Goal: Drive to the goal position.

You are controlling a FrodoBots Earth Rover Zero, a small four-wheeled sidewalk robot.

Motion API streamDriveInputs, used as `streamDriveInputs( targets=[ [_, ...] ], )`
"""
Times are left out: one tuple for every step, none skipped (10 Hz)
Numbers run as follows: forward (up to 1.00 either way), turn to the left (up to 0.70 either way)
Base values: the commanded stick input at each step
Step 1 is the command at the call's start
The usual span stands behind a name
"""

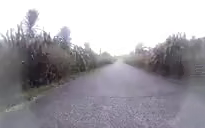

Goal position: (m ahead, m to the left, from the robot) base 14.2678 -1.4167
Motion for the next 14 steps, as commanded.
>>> streamDriveInputs(
  targets=[
    [0.85,-0.34],
    [0.85,-0.34],
    [0.85,-0.34],
    [0.85,-0.34],
    [0.85,0.0],
    [0.85,0.0],
    [0.85,0.0],
    [0.85,0.0],
    [0.85,0.0],
    [0.85,0.0],
    [0.85,0.0],
    [0.85,0.0],
    [0.85,-0.34],
    [0.85,-0.34]
  ],
)
